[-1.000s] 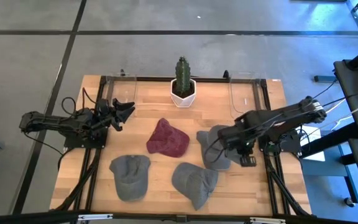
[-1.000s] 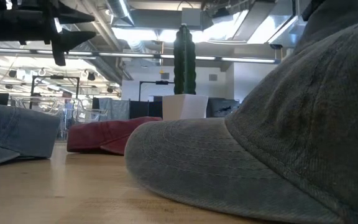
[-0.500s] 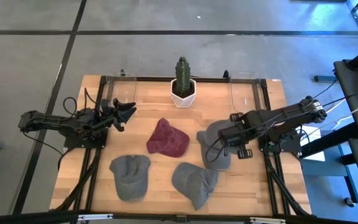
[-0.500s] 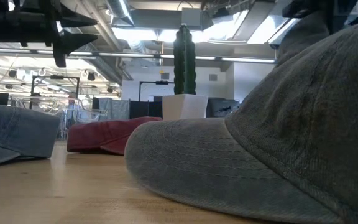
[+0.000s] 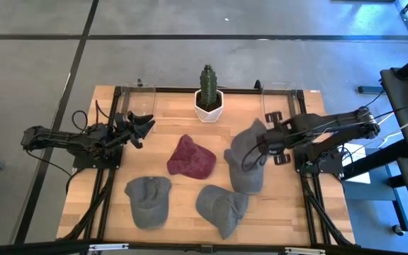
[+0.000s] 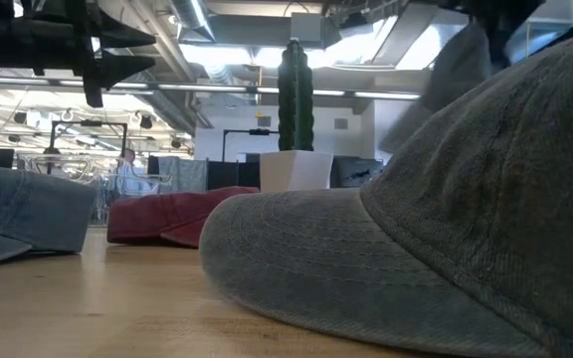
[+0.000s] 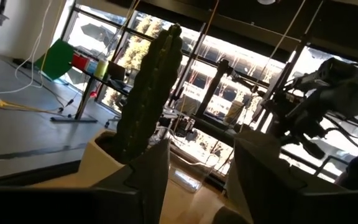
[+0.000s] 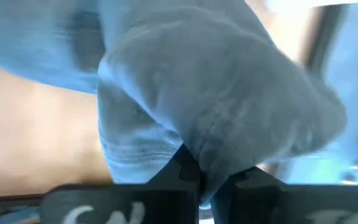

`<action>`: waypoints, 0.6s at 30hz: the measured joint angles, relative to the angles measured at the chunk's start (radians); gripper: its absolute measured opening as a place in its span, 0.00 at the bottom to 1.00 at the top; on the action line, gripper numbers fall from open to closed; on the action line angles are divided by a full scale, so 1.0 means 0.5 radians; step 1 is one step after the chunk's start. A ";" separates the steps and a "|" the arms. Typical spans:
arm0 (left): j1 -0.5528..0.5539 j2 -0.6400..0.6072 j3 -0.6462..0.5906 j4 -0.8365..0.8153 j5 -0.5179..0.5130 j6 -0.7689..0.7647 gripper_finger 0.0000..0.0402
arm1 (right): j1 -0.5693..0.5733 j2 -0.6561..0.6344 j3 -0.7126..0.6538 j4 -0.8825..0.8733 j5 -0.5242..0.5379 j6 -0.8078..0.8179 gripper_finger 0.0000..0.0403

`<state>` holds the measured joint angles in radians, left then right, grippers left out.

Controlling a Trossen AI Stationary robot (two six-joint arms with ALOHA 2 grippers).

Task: Pick & Place hat
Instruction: Put the gray cap into the right transparent bin

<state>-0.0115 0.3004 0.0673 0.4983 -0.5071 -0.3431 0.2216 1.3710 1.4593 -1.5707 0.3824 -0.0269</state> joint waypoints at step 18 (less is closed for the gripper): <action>0.000 -0.001 -0.002 0.016 -0.018 0.017 0.44 | -0.781 -0.095 0.000 -0.003 1.433 -1.011 0.03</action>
<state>-0.0116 0.3000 0.0666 0.5060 -0.5160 -0.3348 -0.1687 1.3233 1.4593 -1.5721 1.0986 -0.5326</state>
